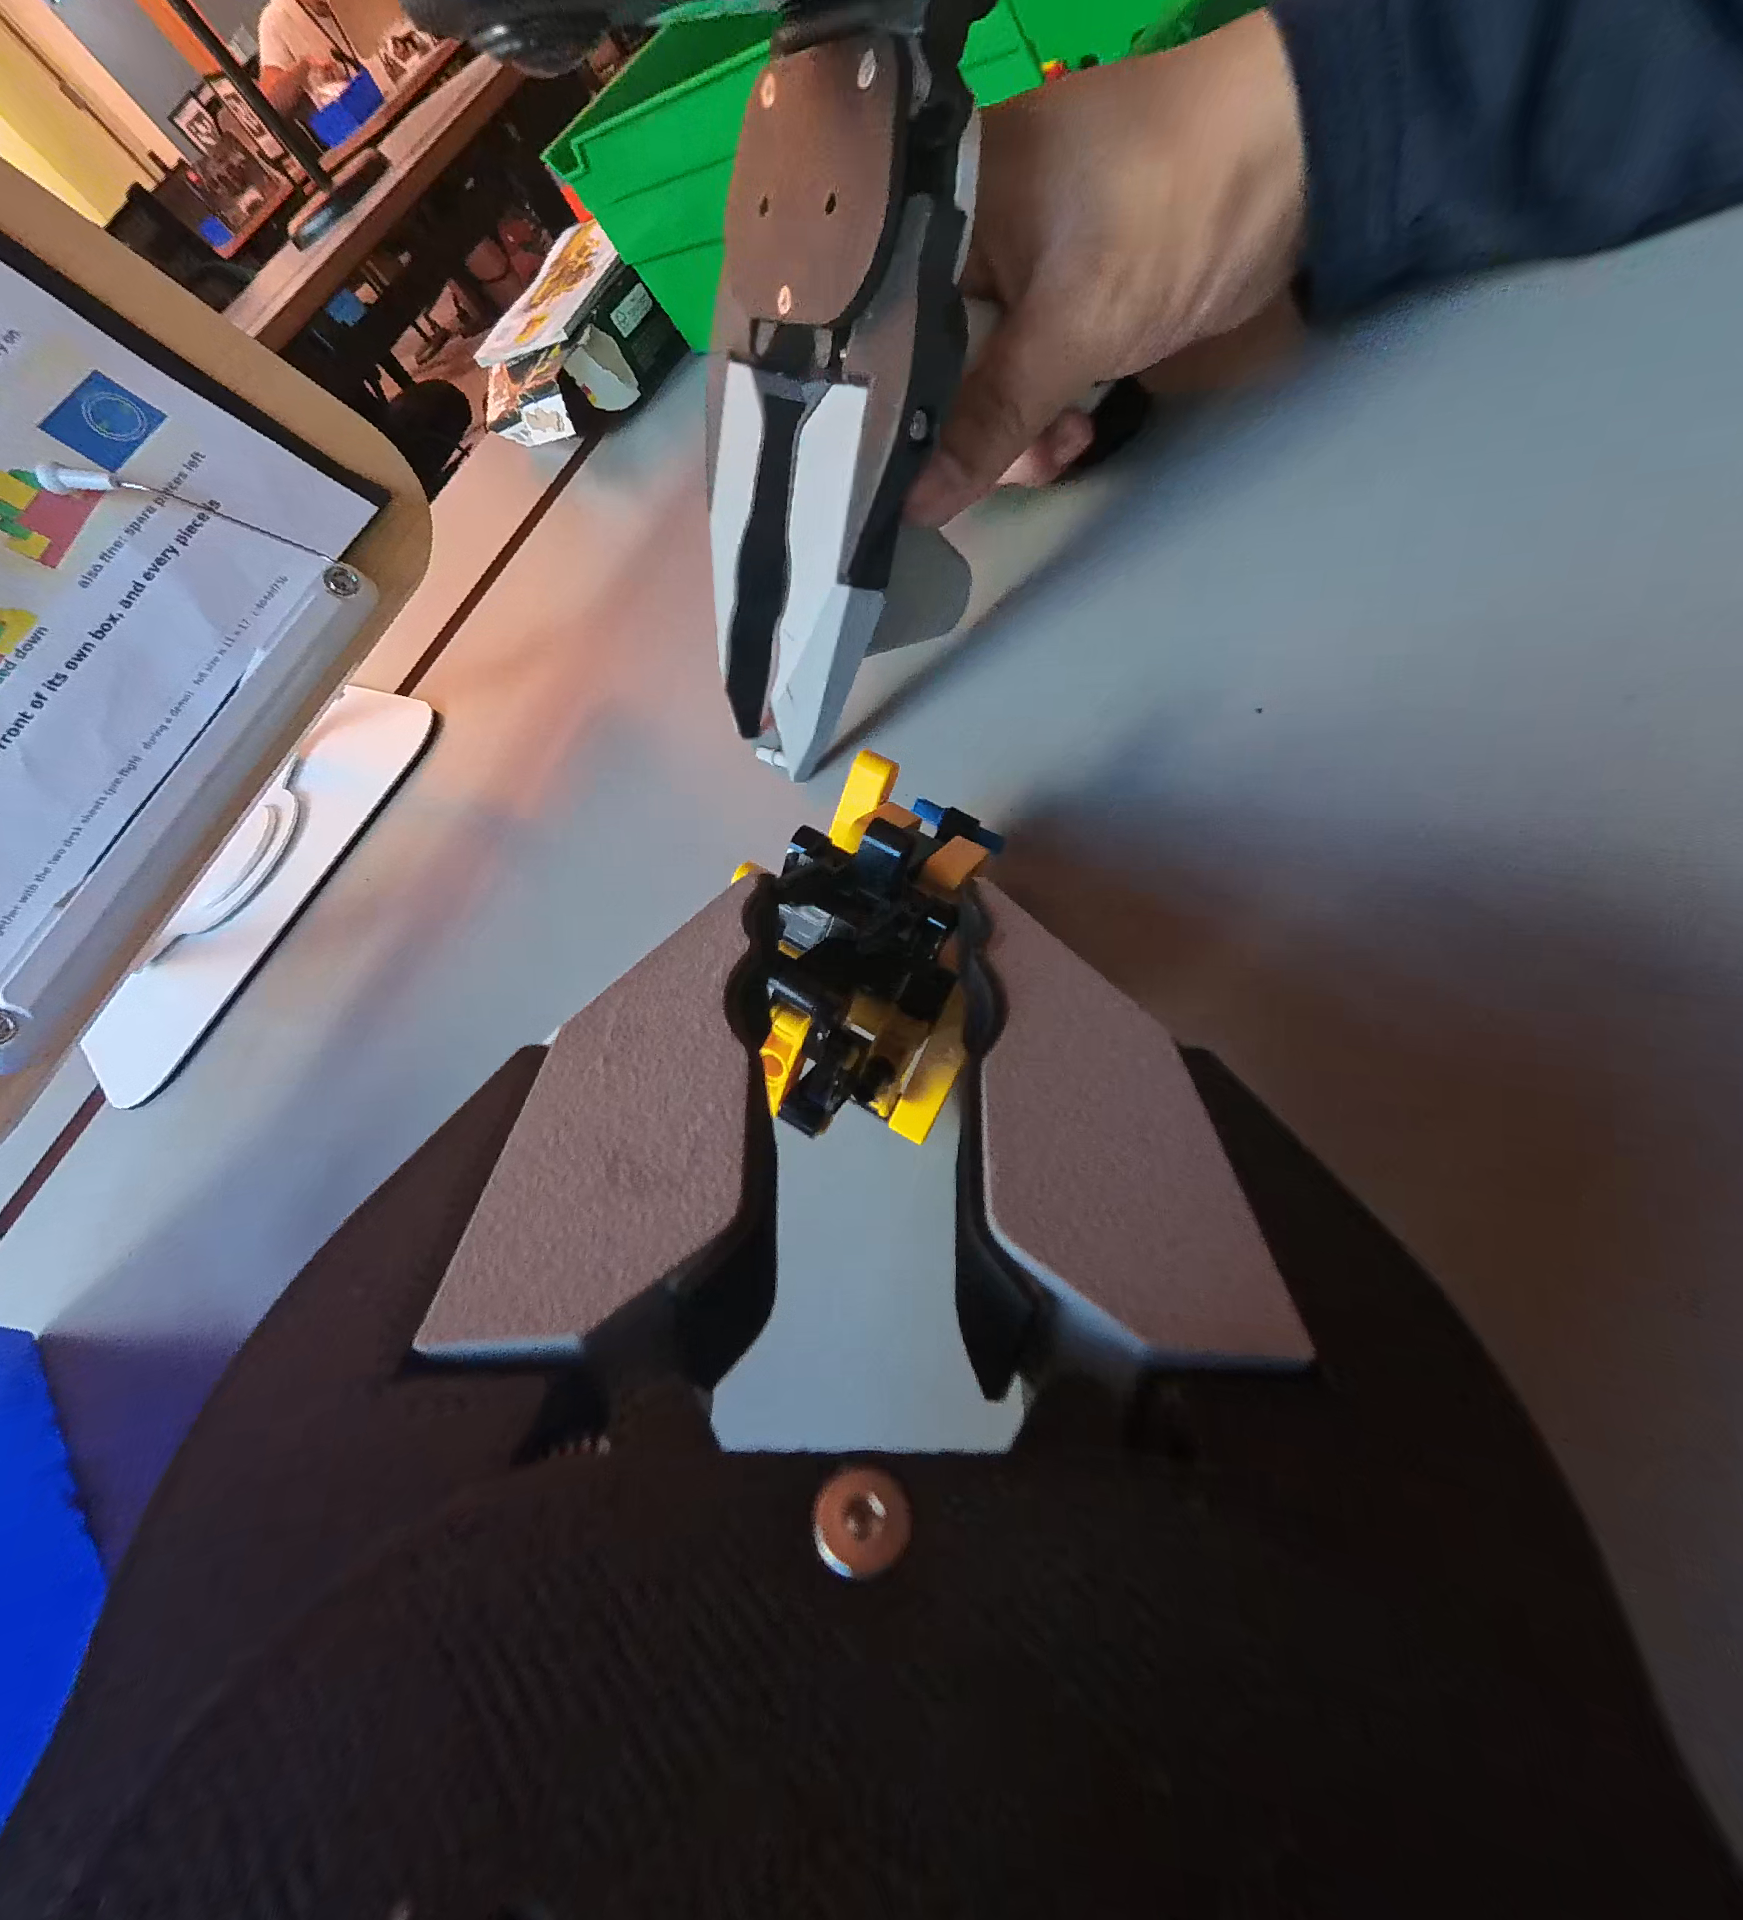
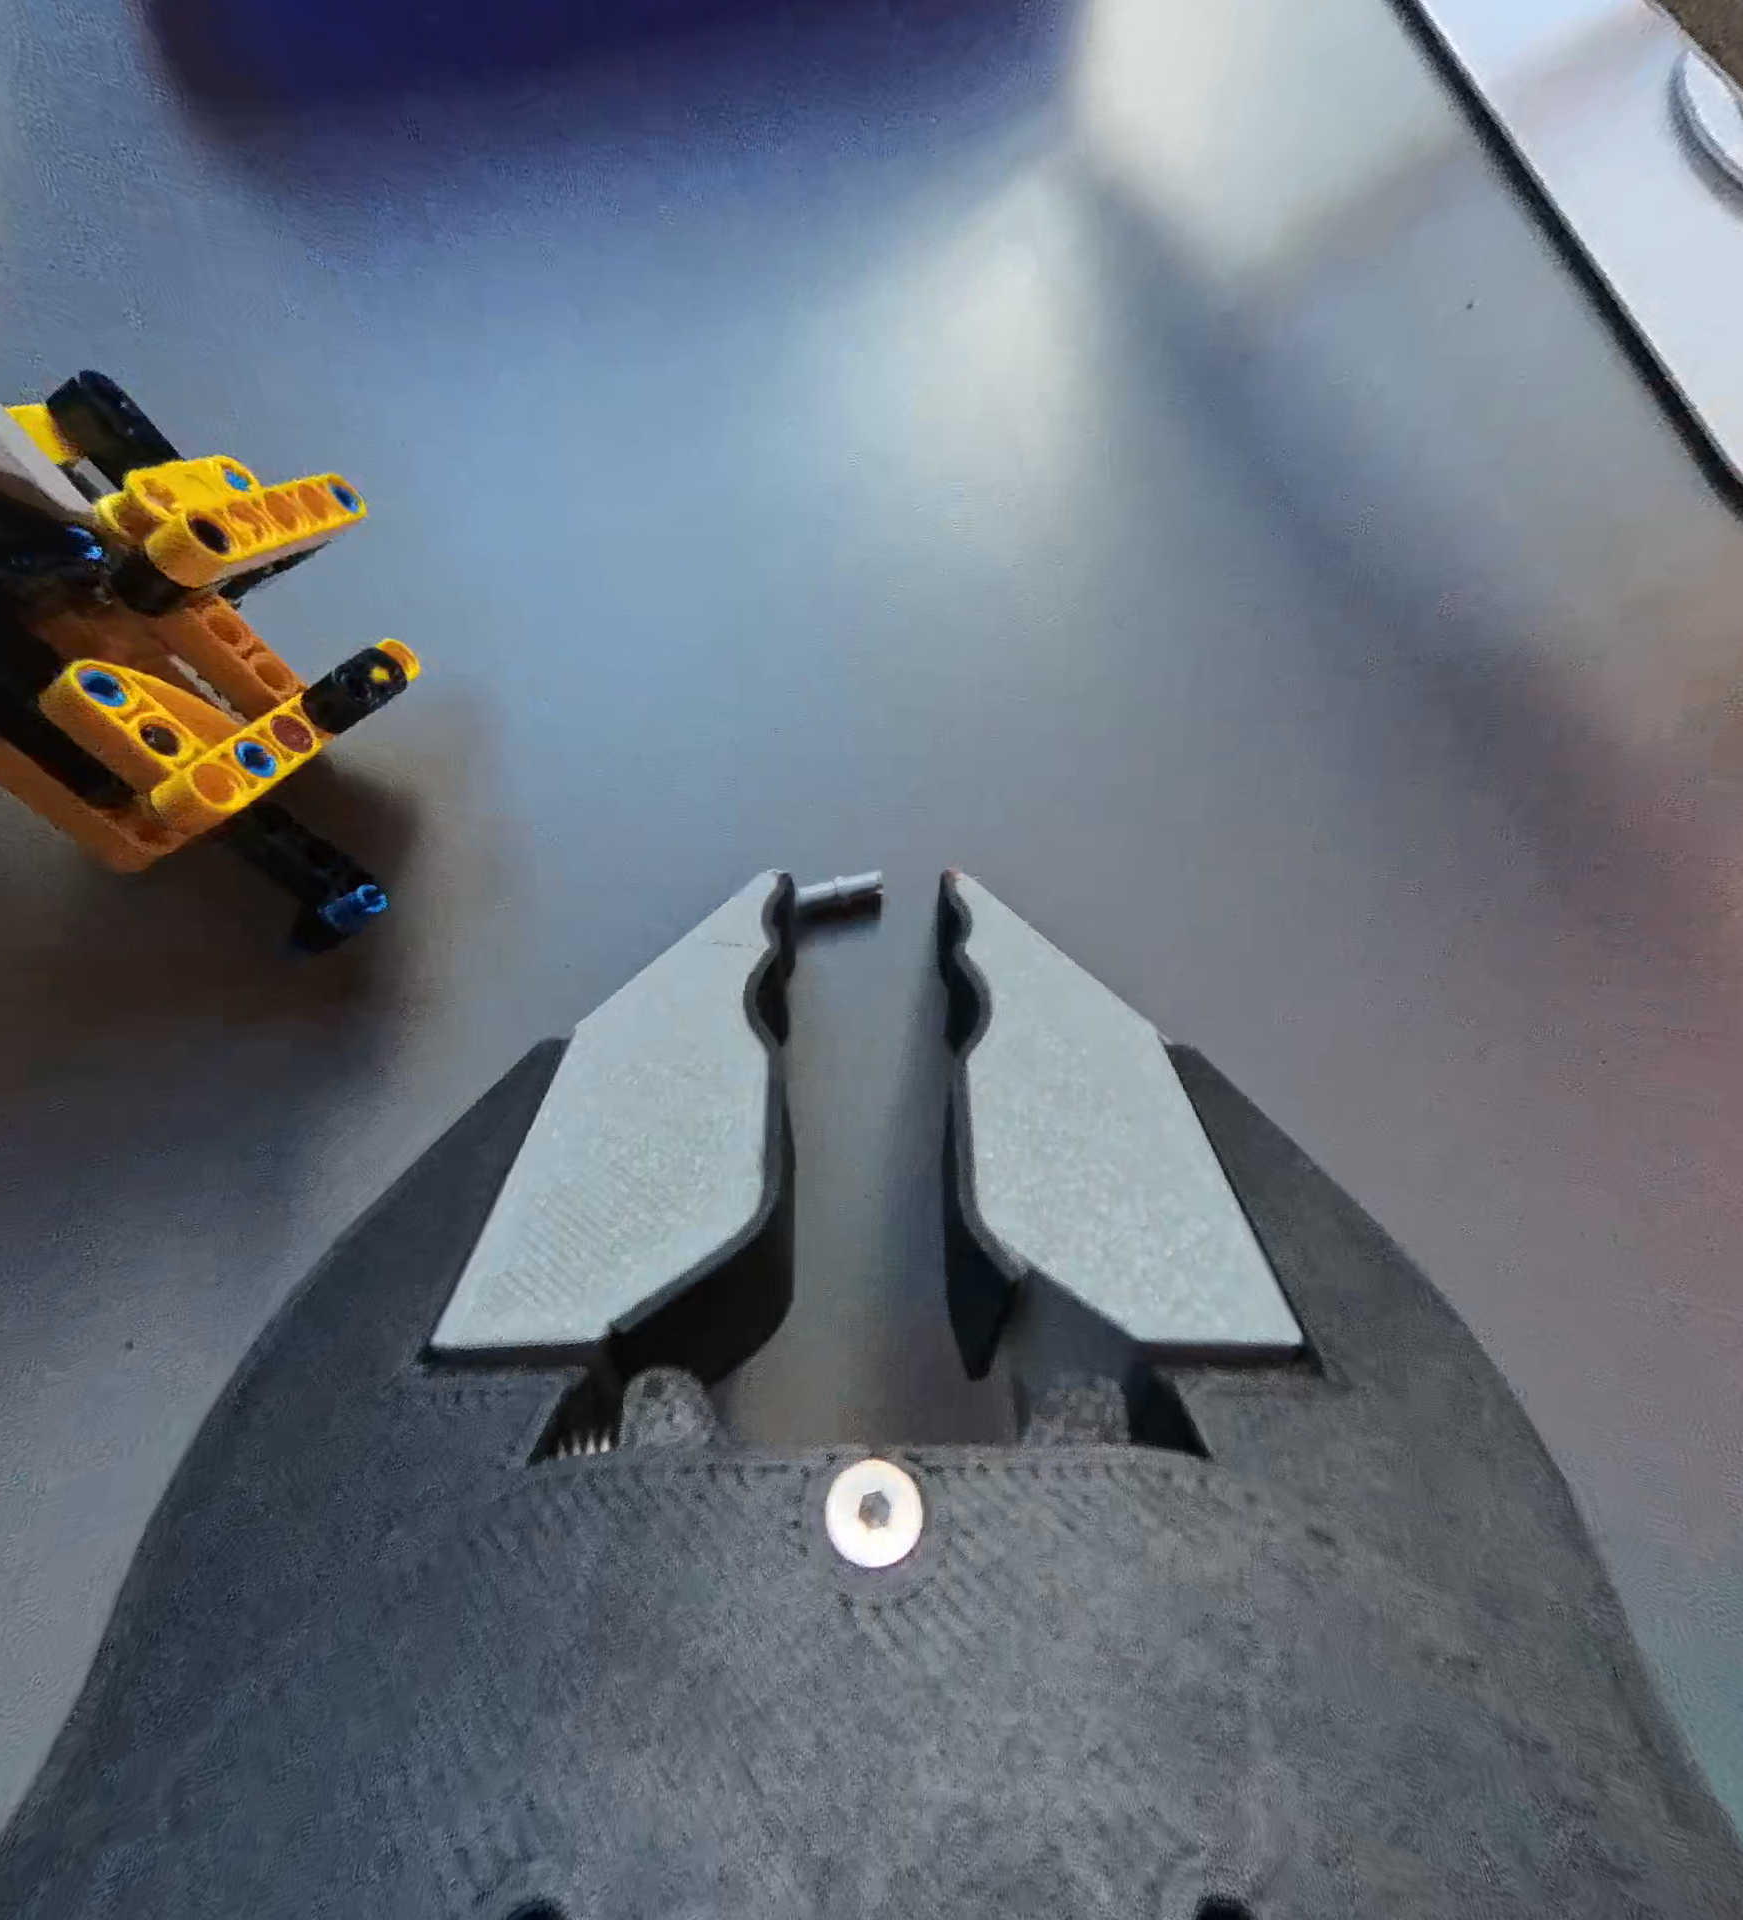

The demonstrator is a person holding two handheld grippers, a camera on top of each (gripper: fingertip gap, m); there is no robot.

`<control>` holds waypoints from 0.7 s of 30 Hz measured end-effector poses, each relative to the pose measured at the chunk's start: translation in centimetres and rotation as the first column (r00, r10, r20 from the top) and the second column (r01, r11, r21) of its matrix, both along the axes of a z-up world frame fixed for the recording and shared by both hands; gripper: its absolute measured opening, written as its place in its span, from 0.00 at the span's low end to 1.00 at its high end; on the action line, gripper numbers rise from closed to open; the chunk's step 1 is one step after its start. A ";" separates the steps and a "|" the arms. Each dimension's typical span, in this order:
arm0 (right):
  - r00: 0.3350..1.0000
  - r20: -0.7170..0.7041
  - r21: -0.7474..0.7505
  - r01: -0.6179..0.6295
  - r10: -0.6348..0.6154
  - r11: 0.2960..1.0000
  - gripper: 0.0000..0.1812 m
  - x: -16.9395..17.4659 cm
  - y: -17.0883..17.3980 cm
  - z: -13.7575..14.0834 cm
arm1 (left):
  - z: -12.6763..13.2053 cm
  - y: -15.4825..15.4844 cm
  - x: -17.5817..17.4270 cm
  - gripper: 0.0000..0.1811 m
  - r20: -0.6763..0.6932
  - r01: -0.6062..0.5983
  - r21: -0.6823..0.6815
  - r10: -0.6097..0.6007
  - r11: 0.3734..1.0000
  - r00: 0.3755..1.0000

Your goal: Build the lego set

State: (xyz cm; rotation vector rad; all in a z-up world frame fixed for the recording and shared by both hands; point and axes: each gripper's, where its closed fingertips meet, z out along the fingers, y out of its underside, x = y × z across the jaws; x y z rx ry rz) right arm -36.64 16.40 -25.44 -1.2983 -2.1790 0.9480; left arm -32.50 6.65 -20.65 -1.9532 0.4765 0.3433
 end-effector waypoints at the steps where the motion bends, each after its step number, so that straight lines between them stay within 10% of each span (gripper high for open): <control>1: 1.000 -0.001 0.002 -0.025 0.025 1.000 0.13 -0.1 -0.1 0.0 | 0.0 0.0 0.0 0.17 -0.001 0.001 0.000 -0.001 1.000 1.000; 12: 0.997 -0.043 -0.089 -0.065 0.062 0.994 0.00 -0.4 -0.2 1.6 | 0.0 -0.1 0.0 0.17 0.007 0.007 -0.006 -0.007 1.000 1.000; 21: 0.967 -0.074 -0.142 0.233 -0.245 0.962 0.09 0.4 5.8 3.7 | 0.0 -0.1 -0.1 0.17 -0.003 0.002 -0.010 -0.002 1.000 1.000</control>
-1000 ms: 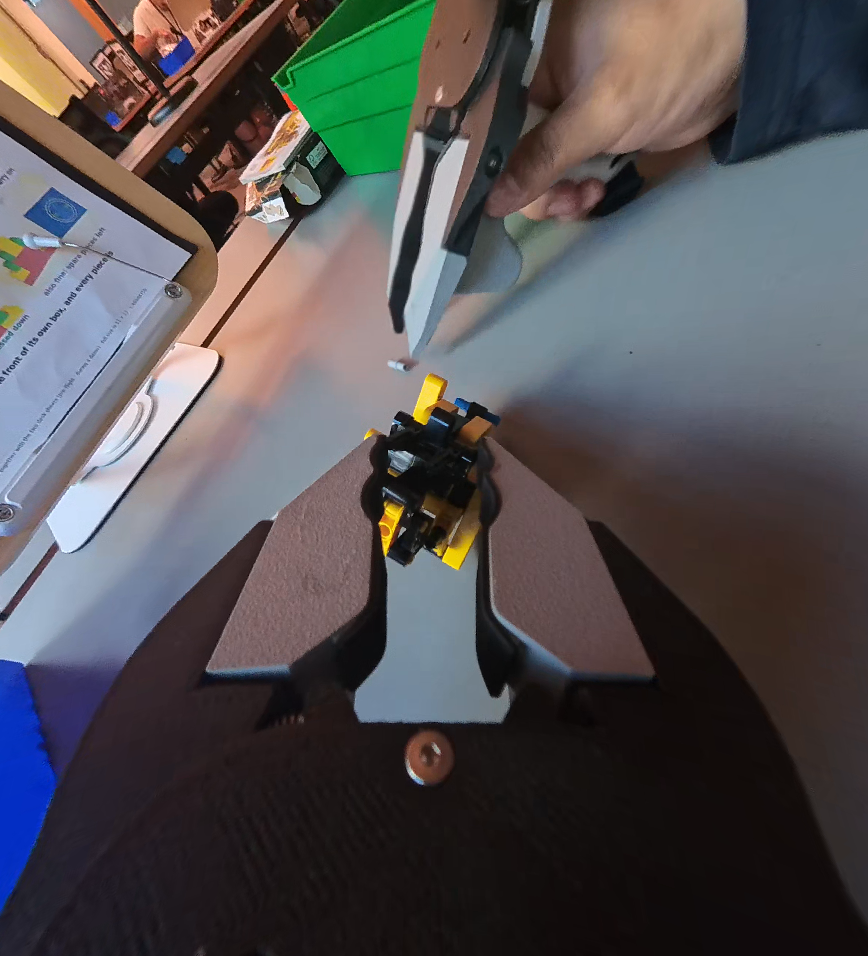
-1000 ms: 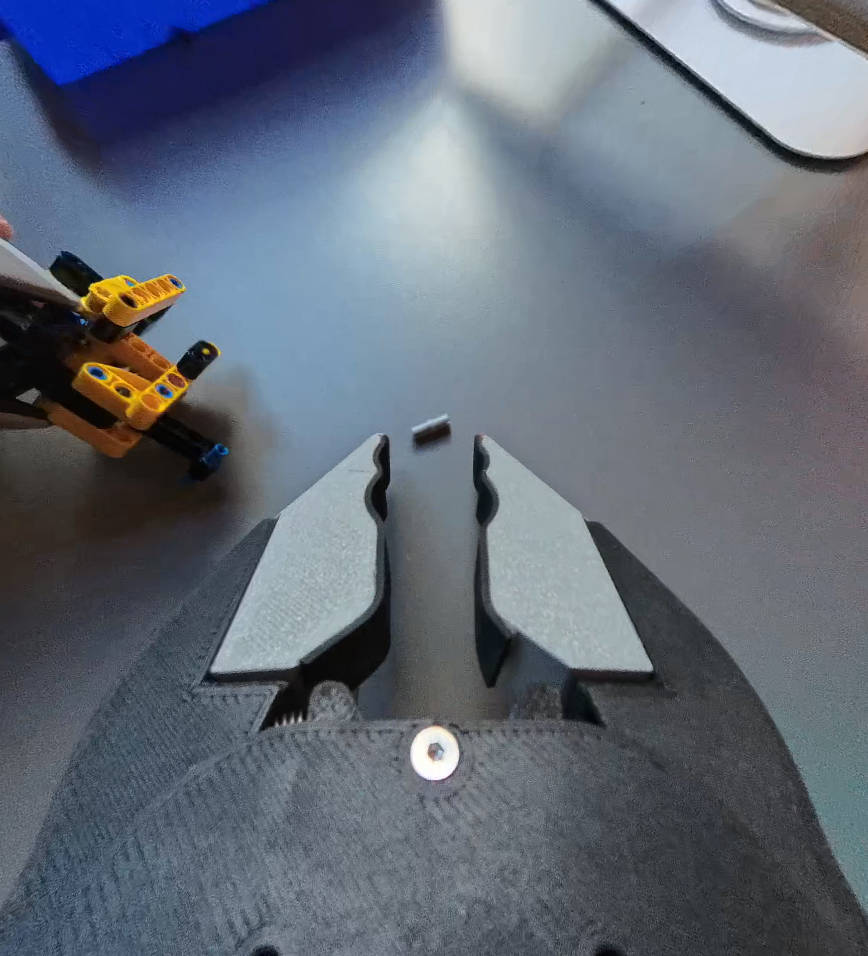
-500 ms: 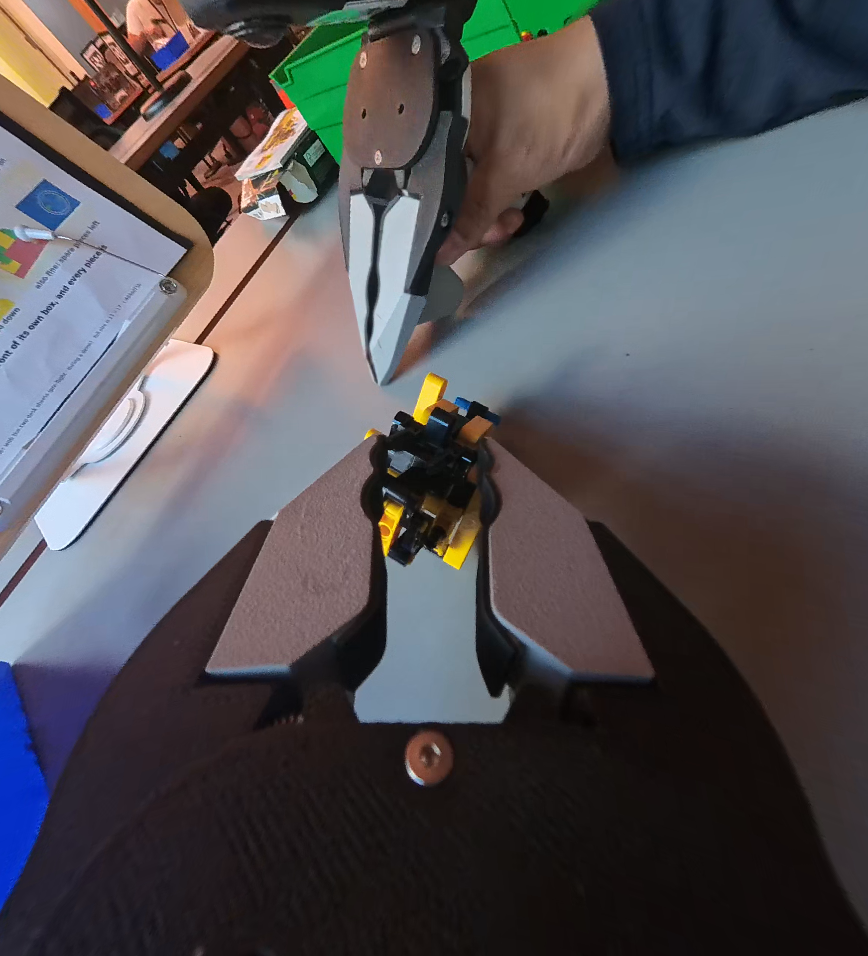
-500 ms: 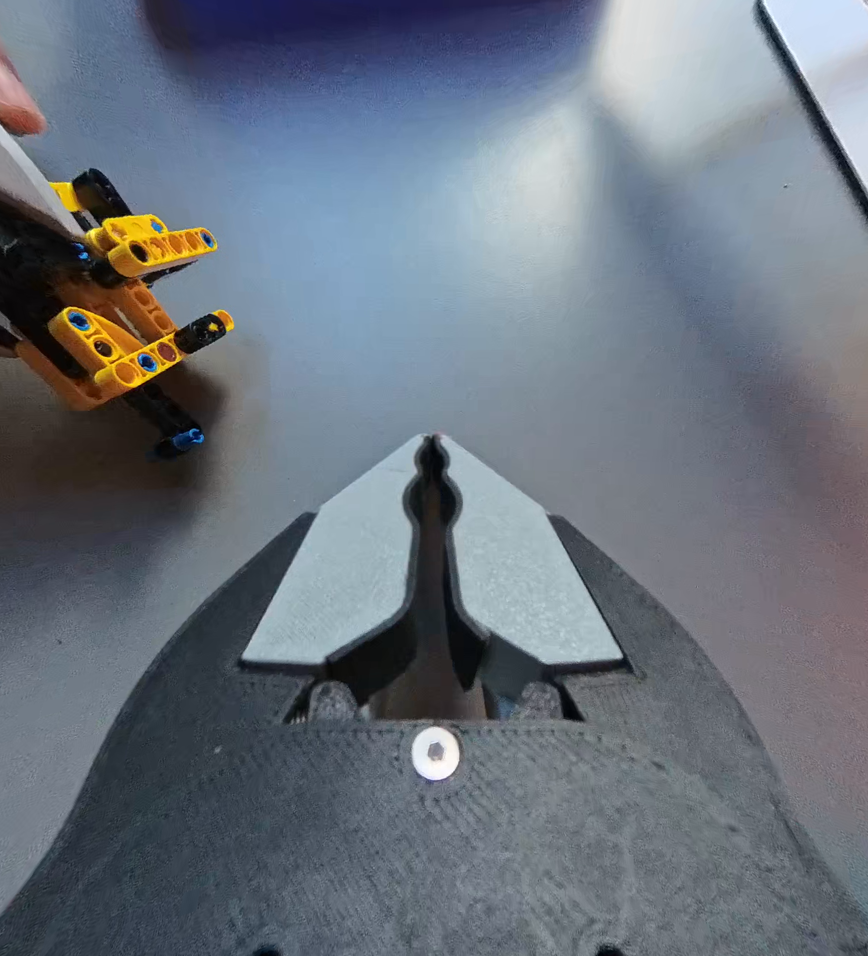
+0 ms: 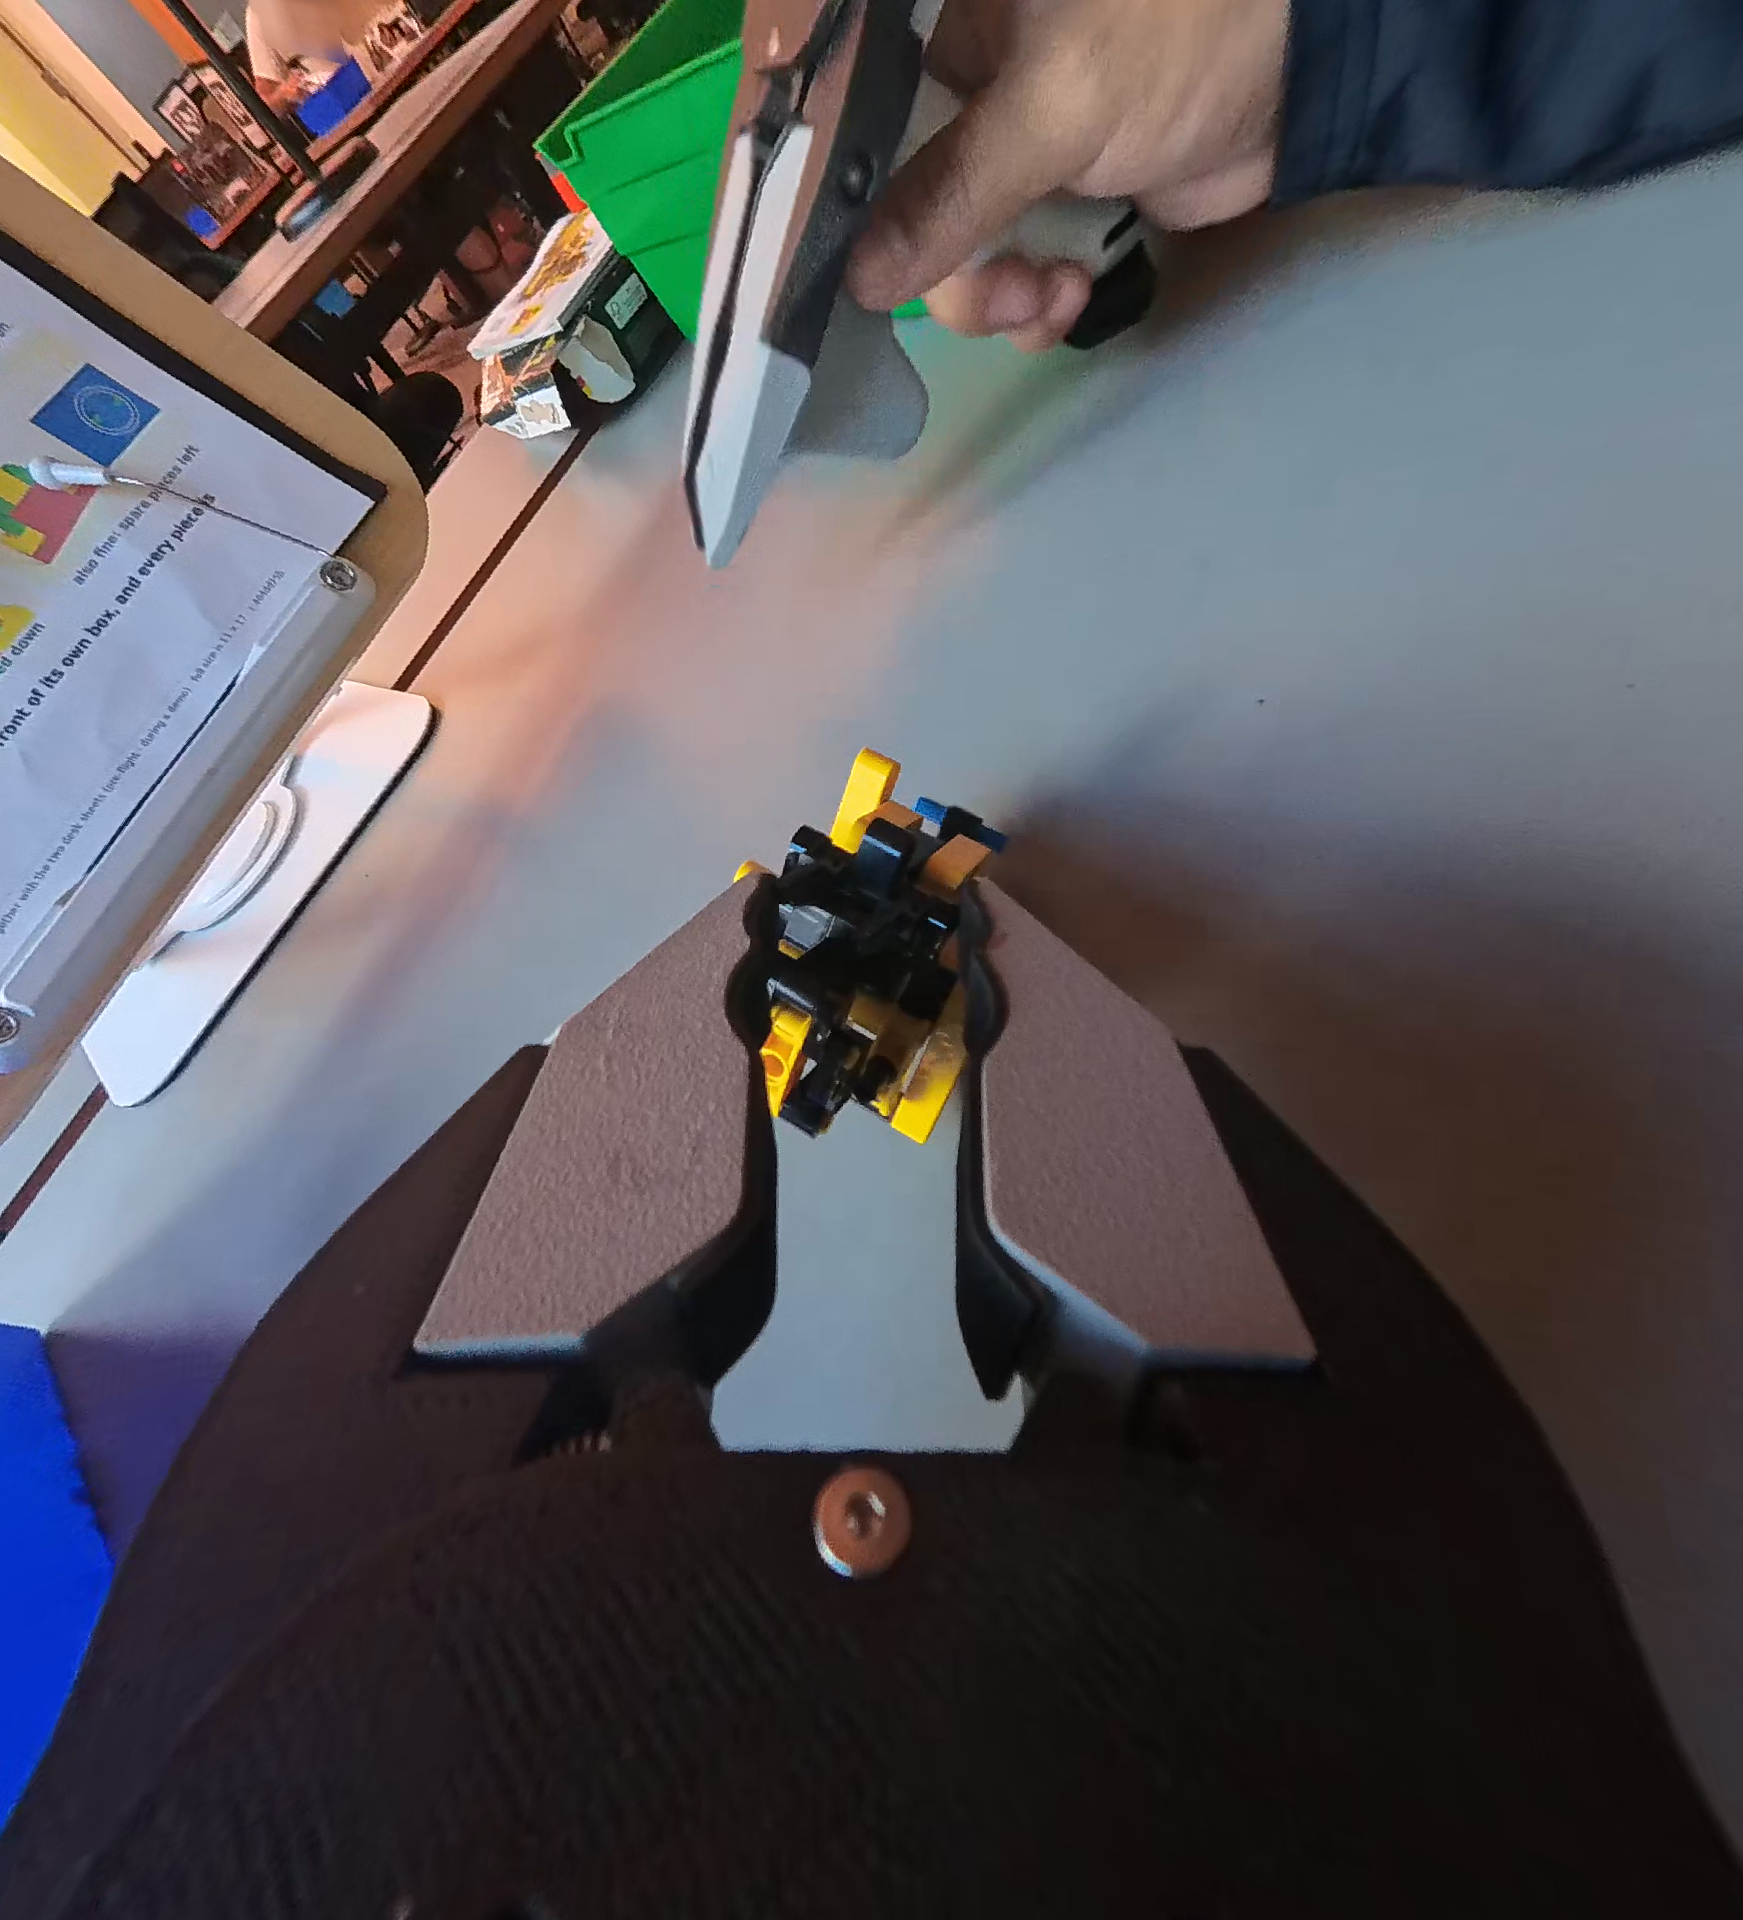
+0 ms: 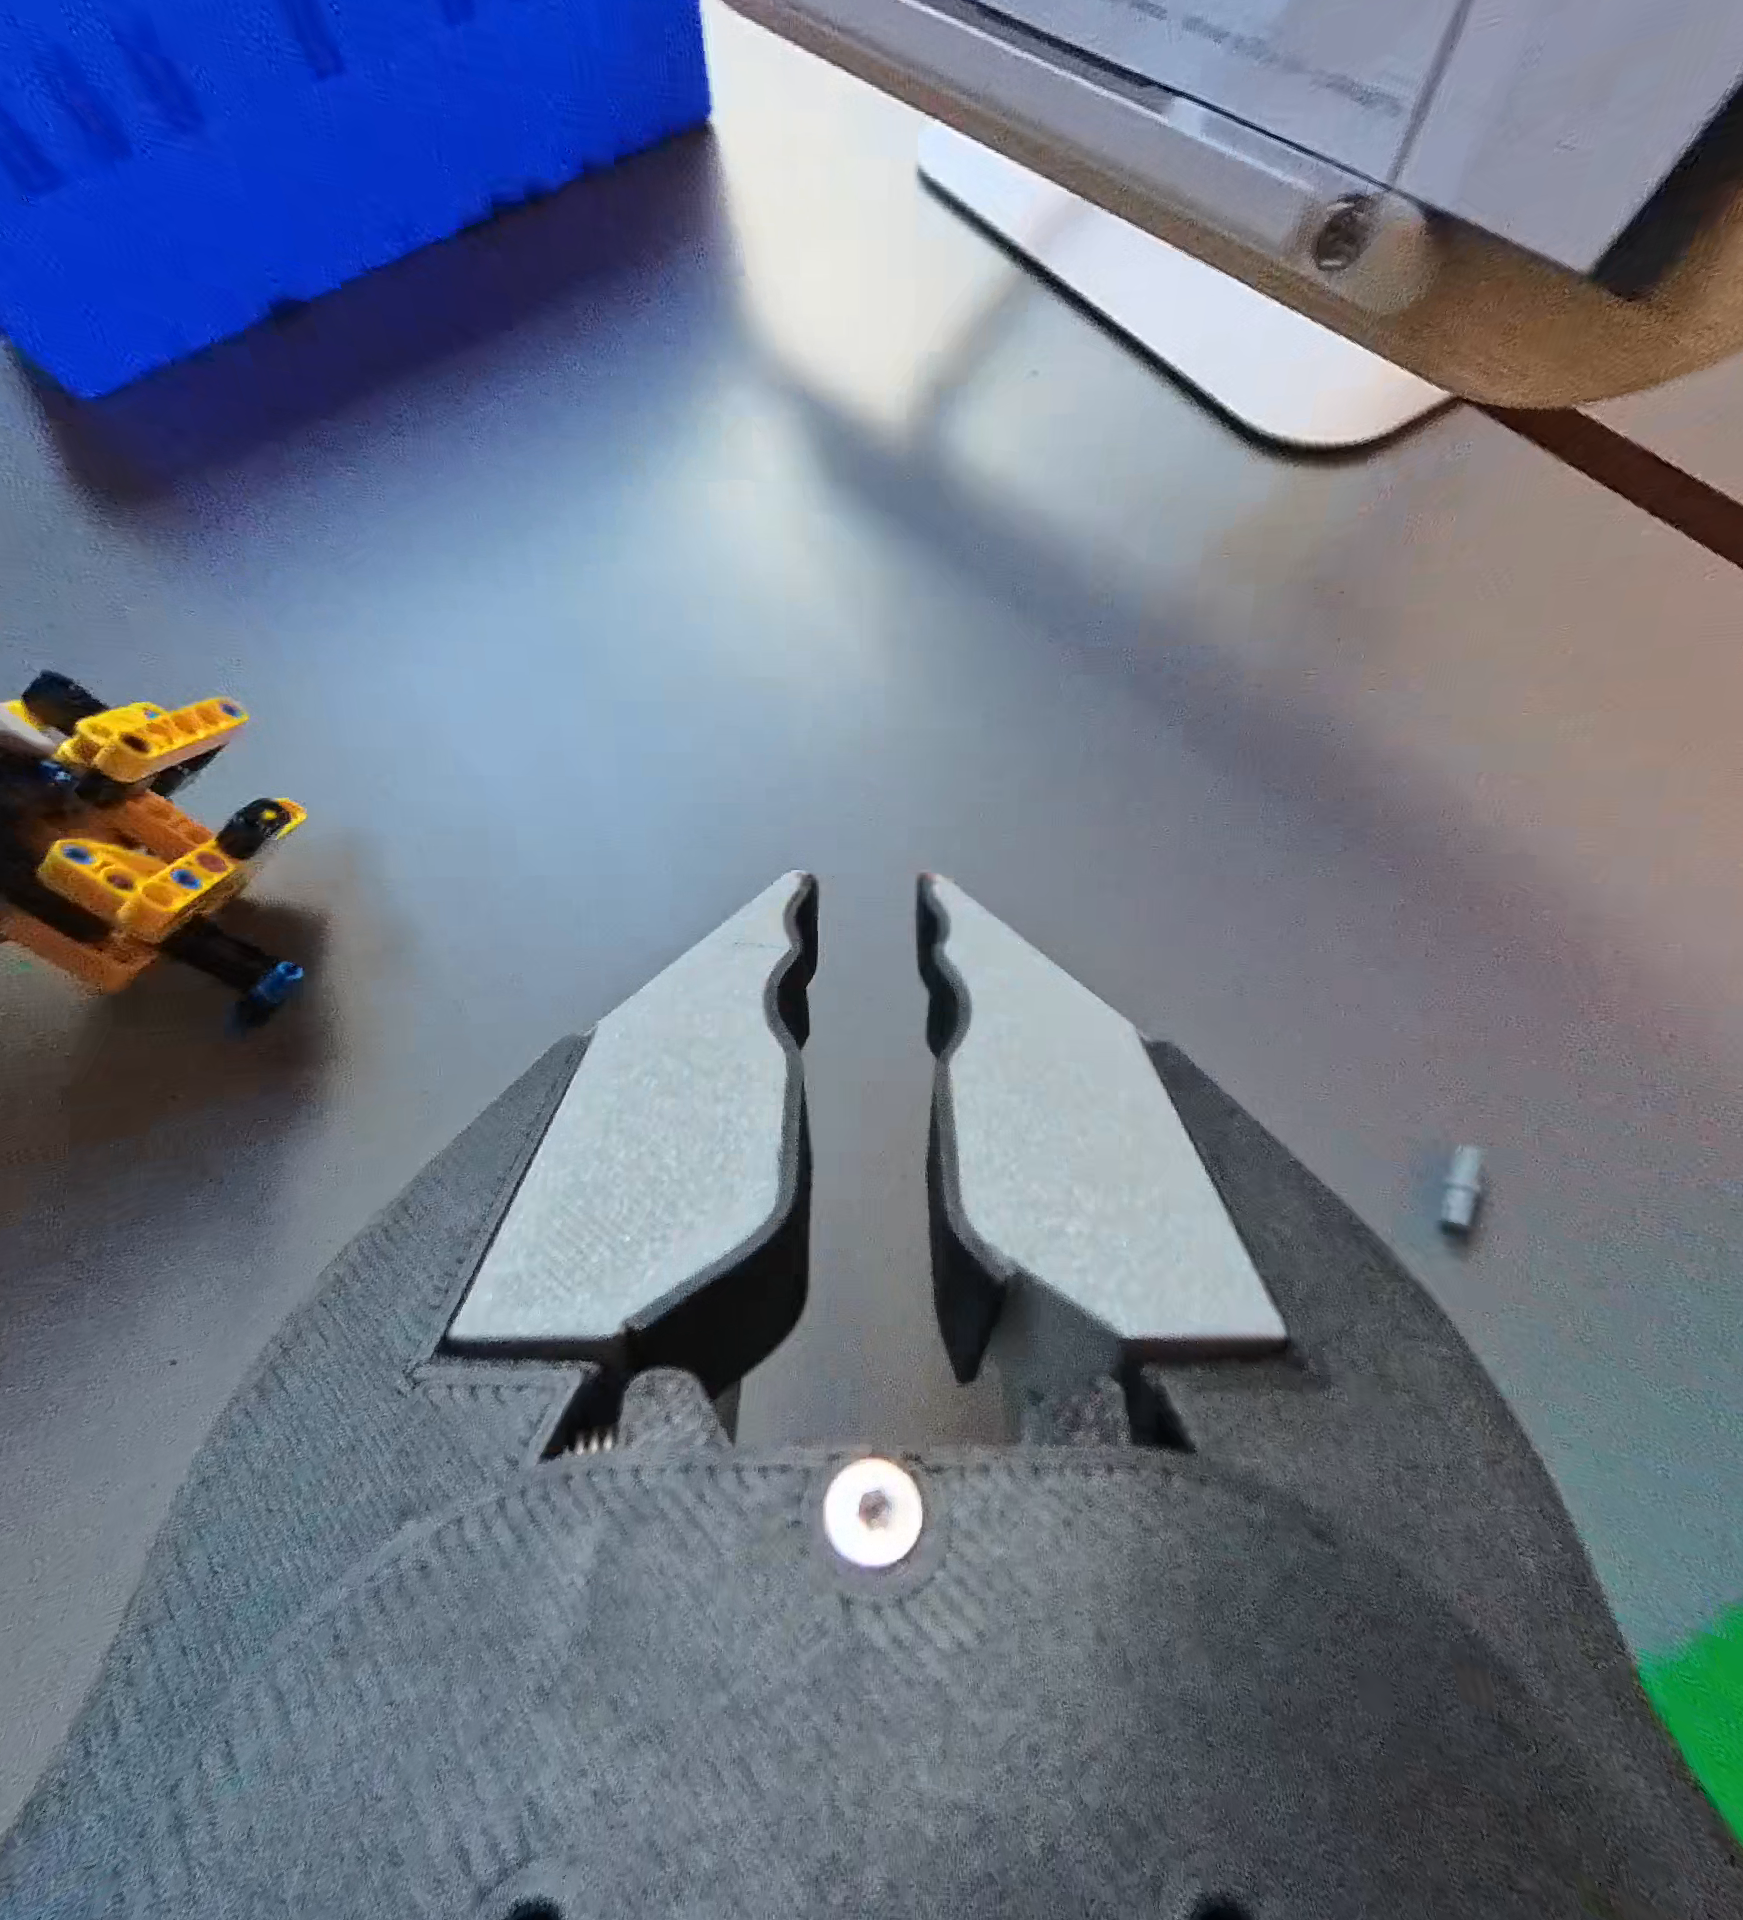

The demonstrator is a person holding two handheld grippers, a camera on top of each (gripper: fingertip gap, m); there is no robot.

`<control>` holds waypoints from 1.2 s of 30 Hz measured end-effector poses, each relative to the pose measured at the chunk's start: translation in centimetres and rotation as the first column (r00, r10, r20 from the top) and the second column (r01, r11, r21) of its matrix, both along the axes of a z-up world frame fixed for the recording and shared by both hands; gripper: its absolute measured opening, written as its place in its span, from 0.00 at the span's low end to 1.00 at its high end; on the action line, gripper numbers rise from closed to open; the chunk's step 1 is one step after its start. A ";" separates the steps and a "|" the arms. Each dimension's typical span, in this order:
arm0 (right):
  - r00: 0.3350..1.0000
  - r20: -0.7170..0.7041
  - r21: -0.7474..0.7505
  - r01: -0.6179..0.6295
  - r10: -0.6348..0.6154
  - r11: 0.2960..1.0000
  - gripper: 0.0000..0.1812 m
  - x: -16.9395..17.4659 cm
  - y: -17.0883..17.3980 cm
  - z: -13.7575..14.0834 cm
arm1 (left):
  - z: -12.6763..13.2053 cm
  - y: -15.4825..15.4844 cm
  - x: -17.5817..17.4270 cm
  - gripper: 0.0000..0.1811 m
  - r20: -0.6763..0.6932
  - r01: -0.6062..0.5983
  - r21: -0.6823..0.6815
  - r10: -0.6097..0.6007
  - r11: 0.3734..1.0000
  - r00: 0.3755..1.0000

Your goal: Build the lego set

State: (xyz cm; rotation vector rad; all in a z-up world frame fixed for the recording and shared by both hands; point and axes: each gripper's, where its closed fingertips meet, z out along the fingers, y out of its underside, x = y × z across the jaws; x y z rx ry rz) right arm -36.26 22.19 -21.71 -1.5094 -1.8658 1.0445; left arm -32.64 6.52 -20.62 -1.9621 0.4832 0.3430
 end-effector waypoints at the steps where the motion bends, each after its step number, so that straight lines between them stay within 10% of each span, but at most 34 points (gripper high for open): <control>1: 0.999 0.000 -0.010 0.046 -0.046 0.999 0.10 0.3 0.8 0.2 | 0.0 0.0 -0.1 0.17 -0.005 -0.003 0.001 0.003 1.000 1.000; 10: 0.762 -0.275 0.041 0.618 -0.586 0.785 0.17 3.1 10.7 7.1 | 0.0 0.1 0.0 0.17 -0.005 -0.007 0.004 0.007 1.000 1.000; 19: 0.688 -0.295 0.116 0.714 -0.662 0.690 0.16 4.5 12.9 7.1 | 0.1 0.0 0.1 0.17 -0.021 -0.004 0.002 0.004 1.000 1.000; 30: 0.685 0.114 0.470 0.601 -0.719 0.647 0.07 0.3 16.1 3.7 | -0.1 -0.1 1.0 0.17 -0.032 0.025 -0.008 -0.025 1.000 0.999; 36: 0.388 0.419 0.836 0.188 -0.821 0.516 0.00 1.2 22.9 -0.1 | 0.0 -0.1 0.9 0.17 -0.018 0.024 -0.009 -0.024 1.000 1.000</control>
